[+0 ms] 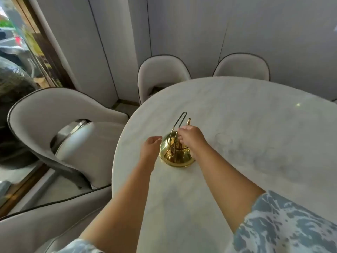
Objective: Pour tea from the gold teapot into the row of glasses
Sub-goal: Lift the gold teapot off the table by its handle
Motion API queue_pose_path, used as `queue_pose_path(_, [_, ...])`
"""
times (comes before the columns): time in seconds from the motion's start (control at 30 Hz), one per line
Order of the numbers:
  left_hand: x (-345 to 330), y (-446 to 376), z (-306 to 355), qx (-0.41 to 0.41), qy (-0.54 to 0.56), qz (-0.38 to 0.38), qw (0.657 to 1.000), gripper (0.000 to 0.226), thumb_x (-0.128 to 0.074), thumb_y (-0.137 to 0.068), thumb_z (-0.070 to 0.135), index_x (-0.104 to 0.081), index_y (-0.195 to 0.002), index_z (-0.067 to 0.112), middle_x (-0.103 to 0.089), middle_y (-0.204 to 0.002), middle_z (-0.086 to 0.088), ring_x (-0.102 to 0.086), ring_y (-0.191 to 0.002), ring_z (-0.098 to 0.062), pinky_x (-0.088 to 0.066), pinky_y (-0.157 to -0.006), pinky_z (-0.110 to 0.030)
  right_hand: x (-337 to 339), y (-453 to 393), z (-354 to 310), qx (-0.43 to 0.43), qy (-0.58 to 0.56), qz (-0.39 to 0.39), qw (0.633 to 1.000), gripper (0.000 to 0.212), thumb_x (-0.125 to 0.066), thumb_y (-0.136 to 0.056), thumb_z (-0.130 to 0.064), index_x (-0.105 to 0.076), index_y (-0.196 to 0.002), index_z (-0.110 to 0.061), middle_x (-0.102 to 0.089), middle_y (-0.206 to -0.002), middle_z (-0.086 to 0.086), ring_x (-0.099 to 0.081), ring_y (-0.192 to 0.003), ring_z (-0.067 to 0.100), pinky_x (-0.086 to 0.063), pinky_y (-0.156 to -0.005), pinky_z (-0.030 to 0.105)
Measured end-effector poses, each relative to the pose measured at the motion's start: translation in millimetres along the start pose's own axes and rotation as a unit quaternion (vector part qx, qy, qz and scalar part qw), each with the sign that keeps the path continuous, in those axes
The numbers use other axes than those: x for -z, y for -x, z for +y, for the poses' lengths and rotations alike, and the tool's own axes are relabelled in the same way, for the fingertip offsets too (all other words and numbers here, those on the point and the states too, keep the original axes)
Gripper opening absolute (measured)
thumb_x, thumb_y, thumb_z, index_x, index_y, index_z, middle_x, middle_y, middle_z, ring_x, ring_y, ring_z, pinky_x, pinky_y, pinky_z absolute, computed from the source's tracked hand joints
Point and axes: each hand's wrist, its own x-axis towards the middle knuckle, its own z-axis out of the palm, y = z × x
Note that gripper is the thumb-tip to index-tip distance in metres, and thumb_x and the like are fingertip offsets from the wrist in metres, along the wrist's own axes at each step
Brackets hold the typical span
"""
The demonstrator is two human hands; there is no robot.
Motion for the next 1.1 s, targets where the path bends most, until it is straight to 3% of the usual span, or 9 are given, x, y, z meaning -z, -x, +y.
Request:
queue_pose_path(0.13, [-8, -23, -32, 0.041, -0.014, -0.002, 0.999, 0.037, -0.052, -0.098, 0.021, -0.059, -0.133, 0.015, -0.061, -0.128, -0.011, -0.056, -0.109, -0.025, -0.041, -0.084, -0.030, -16, -21, 4, -0.012, -0.047, 0.017, 0.999, 0.034, -0.057, -0.096, -0.024, -0.061, -0.123, -0.002, -0.072, -0.106, 0.015, -0.068, -0.107, 0.028, -0.050, -0.100, 0.054])
queue_pose_path(0.2, [-12, -28, -45, 0.063, -0.012, -0.014, 0.998, 0.045, -0.053, -0.097, 0.025, -0.050, -0.142, 0.019, -0.051, -0.143, -0.011, -0.052, -0.124, -0.028, -0.042, -0.093, -0.034, -23, -29, 7, -0.017, -0.064, 0.014, 0.998, 0.030, -0.056, -0.098, -0.023, -0.062, -0.121, -0.006, -0.073, -0.099, 0.007, -0.069, -0.105, 0.030, -0.052, -0.099, 0.049])
queue_pose_path(0.33, [-19, -25, -57, 0.075, 0.022, -0.029, 0.997, 0.056, -0.055, -0.097, 0.034, -0.039, -0.149, 0.021, -0.046, -0.148, -0.012, -0.053, -0.118, -0.027, -0.045, -0.098, -0.038, -23, -33, 11, 0.005, -0.051, 0.036, 0.998, 0.021, -0.056, -0.100, -0.019, -0.062, -0.112, -0.003, -0.064, -0.072, 0.001, -0.064, -0.072, 0.021, -0.056, -0.083, 0.037])
queue_pose_path(0.43, [-23, -18, -63, 0.075, 0.049, -0.041, 0.995, 0.066, -0.060, -0.094, 0.041, -0.034, -0.152, 0.023, -0.039, -0.154, -0.010, -0.047, -0.131, -0.028, -0.042, -0.108, -0.045, -17, -27, 19, 0.017, -0.018, 0.064, 0.998, 0.022, -0.057, -0.099, -0.021, -0.063, -0.115, -0.006, -0.060, -0.071, -0.001, -0.057, -0.062, 0.017, -0.053, -0.071, 0.033])
queue_pose_path(0.6, [-29, -7, -66, 0.059, 0.074, -0.070, 0.993, 0.074, -0.069, -0.087, 0.043, -0.035, -0.151, 0.029, -0.035, -0.156, -0.006, -0.043, -0.136, -0.026, -0.041, -0.109, -0.050, 5, -14, 34, 0.095, 0.125, 0.078, 0.985, 0.040, -0.058, -0.098, -0.023, -0.055, -0.137, -0.014, -0.060, -0.095, -0.003, -0.056, -0.079, 0.016, -0.056, -0.083, 0.036])
queue_pose_path(0.73, [-33, 1, -72, 0.067, 0.069, -0.091, 0.991, 0.078, -0.074, -0.082, 0.045, -0.036, -0.149, 0.035, -0.034, -0.156, -0.003, -0.043, -0.136, -0.027, -0.043, -0.106, -0.050, 16, -2, 42, 0.179, 0.247, 0.078, 0.949, 0.058, -0.051, -0.103, -0.019, -0.028, -0.155, -0.032, -0.047, -0.065, -0.011, -0.050, -0.057, 0.003, -0.045, -0.063, 0.018])
queue_pose_path(0.83, [-35, 1, -77, 0.071, 0.060, -0.102, 0.990, 0.082, -0.077, -0.078, 0.047, -0.036, -0.149, 0.038, -0.034, -0.154, -0.004, -0.044, -0.134, -0.028, -0.043, -0.106, -0.051, 13, -2, 48, 0.234, 0.330, 0.096, 0.909, 0.055, -0.047, -0.104, -0.018, -0.029, -0.154, -0.034, -0.050, -0.065, -0.005, -0.051, -0.060, 0.005, -0.045, -0.060, 0.020])
queue_pose_path(1.0, [-40, 2, -76, 0.084, 0.067, -0.115, 0.988, 0.083, -0.077, -0.080, 0.045, -0.031, -0.149, 0.040, -0.055, -0.128, -0.005, -0.058, -0.098, -0.018, -0.050, -0.083, -0.041, 7, -4, 52, 0.250, 0.323, 0.119, 0.905, 0.051, -0.049, -0.104, -0.019, -0.037, -0.153, -0.027, -0.060, -0.079, 0.002, -0.058, -0.075, 0.011, -0.048, -0.066, 0.020])
queue_pose_path(1.1, [-43, 3, -75, 0.095, 0.093, -0.118, 0.984, 0.086, -0.079, -0.079, 0.042, -0.030, -0.149, 0.042, -0.058, -0.129, -0.004, -0.062, -0.109, -0.022, -0.053, -0.085, -0.039, 5, -2, 53, 0.257, 0.298, 0.122, 0.911, 0.050, -0.049, -0.104, -0.015, -0.038, -0.152, -0.024, -0.067, -0.089, 0.007, -0.059, -0.080, 0.010, -0.050, -0.072, 0.018])
